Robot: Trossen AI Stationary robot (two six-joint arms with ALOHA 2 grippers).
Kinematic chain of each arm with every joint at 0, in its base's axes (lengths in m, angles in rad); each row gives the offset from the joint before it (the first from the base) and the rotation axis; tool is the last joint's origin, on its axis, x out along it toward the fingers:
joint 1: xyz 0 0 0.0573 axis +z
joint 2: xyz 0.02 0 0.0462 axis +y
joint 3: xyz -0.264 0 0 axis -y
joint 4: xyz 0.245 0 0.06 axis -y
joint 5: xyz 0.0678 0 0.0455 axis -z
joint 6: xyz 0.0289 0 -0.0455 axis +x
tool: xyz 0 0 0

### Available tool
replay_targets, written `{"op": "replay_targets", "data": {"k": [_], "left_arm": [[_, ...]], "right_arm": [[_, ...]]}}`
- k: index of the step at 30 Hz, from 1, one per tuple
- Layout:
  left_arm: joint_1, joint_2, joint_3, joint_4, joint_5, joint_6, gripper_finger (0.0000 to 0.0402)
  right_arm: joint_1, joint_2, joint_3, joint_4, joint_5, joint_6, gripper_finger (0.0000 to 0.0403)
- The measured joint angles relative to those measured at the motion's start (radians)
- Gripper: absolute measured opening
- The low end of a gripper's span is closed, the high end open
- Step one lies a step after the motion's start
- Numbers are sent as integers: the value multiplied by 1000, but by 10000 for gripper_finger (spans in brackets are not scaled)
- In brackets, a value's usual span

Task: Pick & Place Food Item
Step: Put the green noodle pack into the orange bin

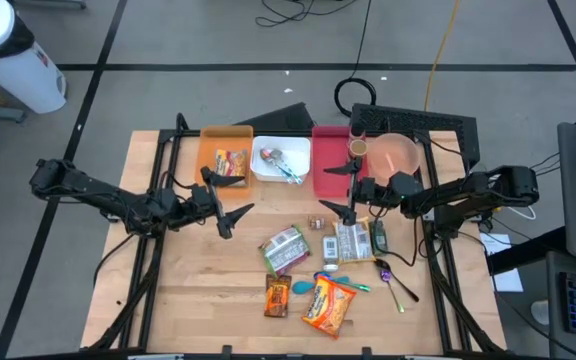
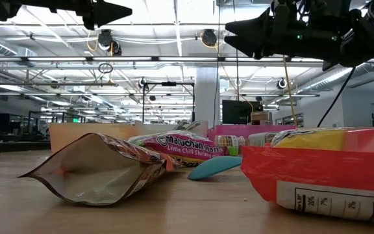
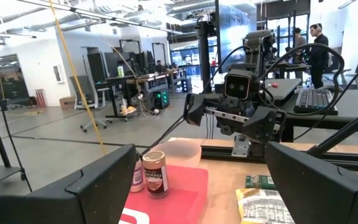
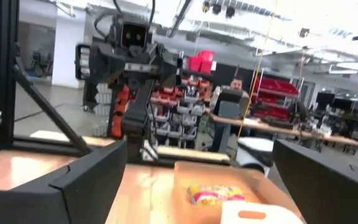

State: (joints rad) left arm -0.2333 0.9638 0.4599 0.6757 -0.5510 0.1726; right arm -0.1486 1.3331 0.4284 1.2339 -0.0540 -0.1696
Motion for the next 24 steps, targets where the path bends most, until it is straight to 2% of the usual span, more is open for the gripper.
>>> {"op": "replay_targets", "data": {"k": [4,11,24], "left_arm": [[0,0,0,-1,0,-17,365],[0,0,0,-51,1,-164,365],[0,0,0,-90,1,-182,365]], "right_arm": [[0,0,0,-35,0,45,394],[0,0,1,-66,0,78,394],[0,0,1,-72,0,88,394]]}}
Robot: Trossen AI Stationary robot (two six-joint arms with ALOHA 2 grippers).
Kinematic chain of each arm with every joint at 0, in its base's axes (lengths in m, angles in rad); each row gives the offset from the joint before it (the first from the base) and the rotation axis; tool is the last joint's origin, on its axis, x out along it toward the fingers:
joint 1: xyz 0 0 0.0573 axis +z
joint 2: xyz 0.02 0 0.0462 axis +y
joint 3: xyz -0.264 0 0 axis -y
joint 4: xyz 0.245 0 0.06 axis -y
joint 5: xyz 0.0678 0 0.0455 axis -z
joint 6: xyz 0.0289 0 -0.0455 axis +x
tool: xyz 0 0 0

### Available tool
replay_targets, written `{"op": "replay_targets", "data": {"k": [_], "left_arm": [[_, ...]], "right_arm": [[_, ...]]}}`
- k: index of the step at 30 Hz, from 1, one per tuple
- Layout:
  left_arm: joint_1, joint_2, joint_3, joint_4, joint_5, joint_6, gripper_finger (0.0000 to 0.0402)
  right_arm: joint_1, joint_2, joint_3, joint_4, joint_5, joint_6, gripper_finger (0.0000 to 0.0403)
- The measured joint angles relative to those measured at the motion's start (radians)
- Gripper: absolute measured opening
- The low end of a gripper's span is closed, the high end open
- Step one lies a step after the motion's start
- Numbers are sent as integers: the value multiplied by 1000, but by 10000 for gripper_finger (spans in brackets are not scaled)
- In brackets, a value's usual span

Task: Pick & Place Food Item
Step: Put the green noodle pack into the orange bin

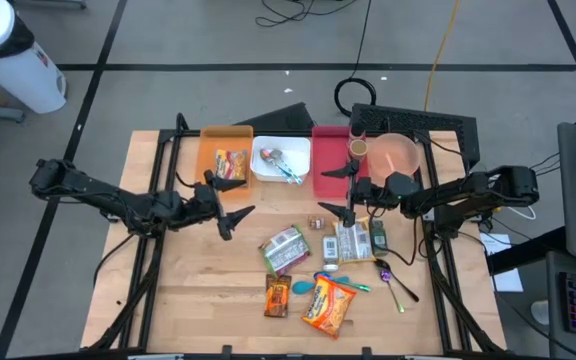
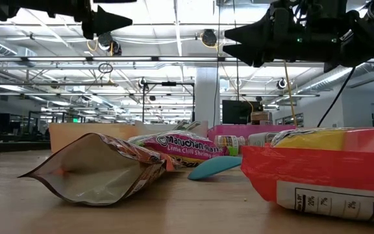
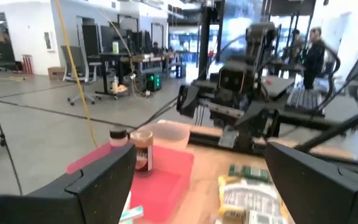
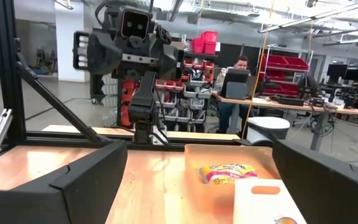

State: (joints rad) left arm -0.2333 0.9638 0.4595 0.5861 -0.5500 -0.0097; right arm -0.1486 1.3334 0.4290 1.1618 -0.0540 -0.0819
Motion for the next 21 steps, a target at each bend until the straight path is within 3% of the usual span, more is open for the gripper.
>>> {"op": "replay_targets", "data": {"k": [9,13,21], "left_arm": [[15,0,0,-229,53,-204,365],[15,13,0,-241,110,-259,365],[17,138,0,-172,107,-267,365]], "right_arm": [[0,0,0,0,0,12,394],[0,0,0,0,0,11,394],[0,0,0,0,0,17,394]]}}
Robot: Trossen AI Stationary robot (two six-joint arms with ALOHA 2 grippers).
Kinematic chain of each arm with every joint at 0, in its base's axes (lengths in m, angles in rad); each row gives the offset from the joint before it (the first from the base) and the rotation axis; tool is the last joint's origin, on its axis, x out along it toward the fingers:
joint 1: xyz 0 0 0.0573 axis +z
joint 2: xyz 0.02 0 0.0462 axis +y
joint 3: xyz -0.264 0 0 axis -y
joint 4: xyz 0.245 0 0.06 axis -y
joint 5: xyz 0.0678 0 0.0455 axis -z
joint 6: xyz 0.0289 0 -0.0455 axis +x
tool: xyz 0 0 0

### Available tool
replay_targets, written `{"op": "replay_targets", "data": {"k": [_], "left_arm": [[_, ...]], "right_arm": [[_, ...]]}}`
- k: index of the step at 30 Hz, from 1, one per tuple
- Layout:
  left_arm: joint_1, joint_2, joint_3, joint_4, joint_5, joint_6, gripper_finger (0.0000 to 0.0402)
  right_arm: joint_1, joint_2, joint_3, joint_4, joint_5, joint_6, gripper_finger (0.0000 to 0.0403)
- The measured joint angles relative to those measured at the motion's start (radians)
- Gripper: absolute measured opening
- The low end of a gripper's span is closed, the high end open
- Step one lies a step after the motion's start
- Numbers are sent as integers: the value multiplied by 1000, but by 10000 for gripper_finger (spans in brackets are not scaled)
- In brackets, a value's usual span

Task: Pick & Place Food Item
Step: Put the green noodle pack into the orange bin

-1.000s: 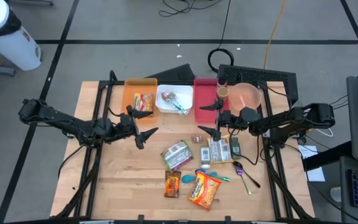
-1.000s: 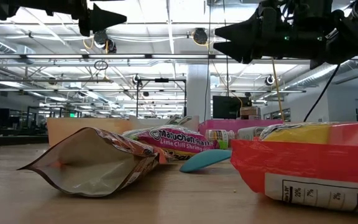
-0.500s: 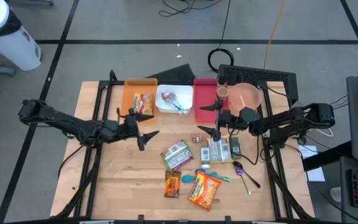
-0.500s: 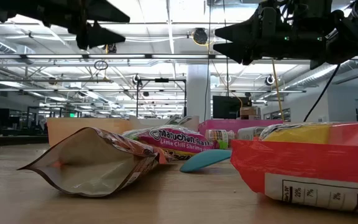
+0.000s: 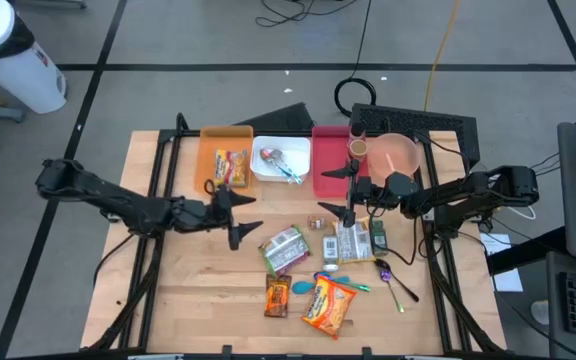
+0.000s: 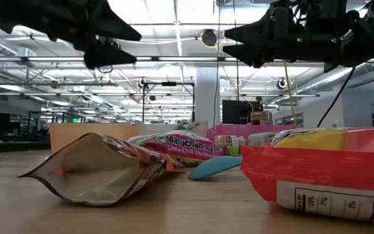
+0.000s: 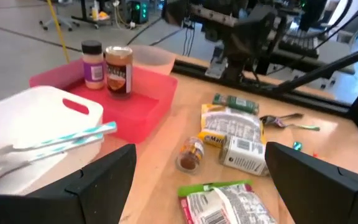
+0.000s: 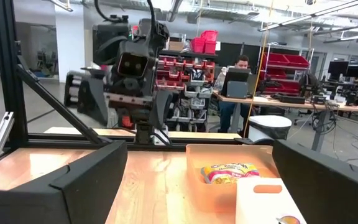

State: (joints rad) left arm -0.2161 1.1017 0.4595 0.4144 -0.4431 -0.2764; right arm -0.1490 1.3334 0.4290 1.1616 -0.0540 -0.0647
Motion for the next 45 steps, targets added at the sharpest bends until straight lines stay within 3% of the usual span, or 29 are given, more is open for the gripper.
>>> {"op": "replay_targets", "data": {"k": [9,13,19,24,29,38,45], "left_arm": [[4,172,0,103,1,-71,365],[5,184,0,59,41,-181,365],[4,184,0,-84,107,-409,365],[-22,206,0,-180,127,-567,365],[-57,273,0,-169,123,-634,365],[-98,409,0,-34,103,-669,365],[-111,438,0,-20,102,-753,365]], "right_arm": [[0,0,0,-30,-42,23,394],[8,0,0,-46,-159,42,394],[59,0,0,-57,-181,3,394],[118,0,0,-106,-77,-66,394],[171,0,-1,-154,49,-162,394],[177,0,-1,-168,54,-153,394],[177,0,-1,-172,54,-131,394]]}}
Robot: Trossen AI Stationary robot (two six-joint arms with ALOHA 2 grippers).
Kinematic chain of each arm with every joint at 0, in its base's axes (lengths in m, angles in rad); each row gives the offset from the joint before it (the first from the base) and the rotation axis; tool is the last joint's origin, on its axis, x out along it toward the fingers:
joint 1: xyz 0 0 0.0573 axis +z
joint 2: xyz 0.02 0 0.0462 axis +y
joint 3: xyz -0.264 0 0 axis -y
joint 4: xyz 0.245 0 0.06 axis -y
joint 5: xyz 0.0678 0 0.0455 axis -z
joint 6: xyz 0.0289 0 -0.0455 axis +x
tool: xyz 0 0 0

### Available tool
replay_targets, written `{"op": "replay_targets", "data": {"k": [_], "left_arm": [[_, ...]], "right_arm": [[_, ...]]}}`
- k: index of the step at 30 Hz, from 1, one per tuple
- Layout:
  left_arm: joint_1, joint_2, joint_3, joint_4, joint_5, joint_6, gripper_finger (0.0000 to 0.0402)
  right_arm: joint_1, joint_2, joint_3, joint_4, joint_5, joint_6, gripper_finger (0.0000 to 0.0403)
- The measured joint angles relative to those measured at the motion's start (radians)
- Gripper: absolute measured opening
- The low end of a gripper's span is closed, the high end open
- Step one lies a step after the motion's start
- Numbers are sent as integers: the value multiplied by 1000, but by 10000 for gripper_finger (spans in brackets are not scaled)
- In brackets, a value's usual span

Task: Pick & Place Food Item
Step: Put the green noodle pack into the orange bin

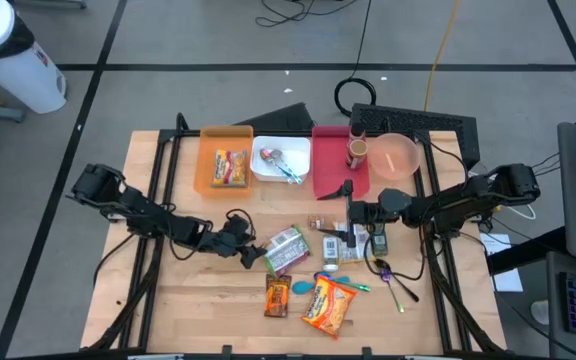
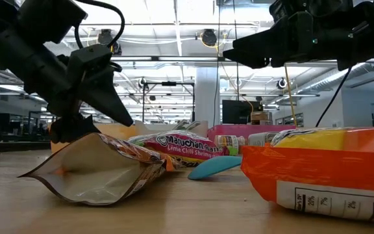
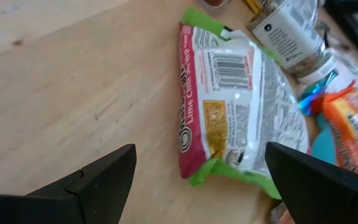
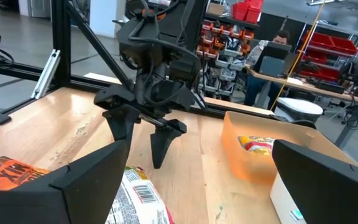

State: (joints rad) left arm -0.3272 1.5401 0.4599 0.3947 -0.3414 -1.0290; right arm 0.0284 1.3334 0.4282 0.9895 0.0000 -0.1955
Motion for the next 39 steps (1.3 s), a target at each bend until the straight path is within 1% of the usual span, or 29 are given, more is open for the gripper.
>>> {"op": "replay_targets", "data": {"k": [5,11,15,21,26,28,30,39], "left_arm": [[-1,0,0,-1,-1,-47,365],[-1,6,0,1,-8,-56,365],[-1,39,0,5,-11,-81,365],[-1,100,4,75,-11,-92,365],[-1,106,4,84,4,-90,362],[0,106,4,83,15,-90,349],[1,107,4,80,17,-91,327],[0,109,3,84,43,-91,191]], "right_arm": [[0,0,0,-1,0,0,394],[0,0,0,0,0,0,394],[0,0,0,-1,3,0,394],[0,0,0,-1,7,0,394],[0,0,0,-1,27,0,394],[0,0,0,-1,32,0,394],[-1,0,0,-1,32,0,394],[-1,0,0,-1,31,-2,394]]}}
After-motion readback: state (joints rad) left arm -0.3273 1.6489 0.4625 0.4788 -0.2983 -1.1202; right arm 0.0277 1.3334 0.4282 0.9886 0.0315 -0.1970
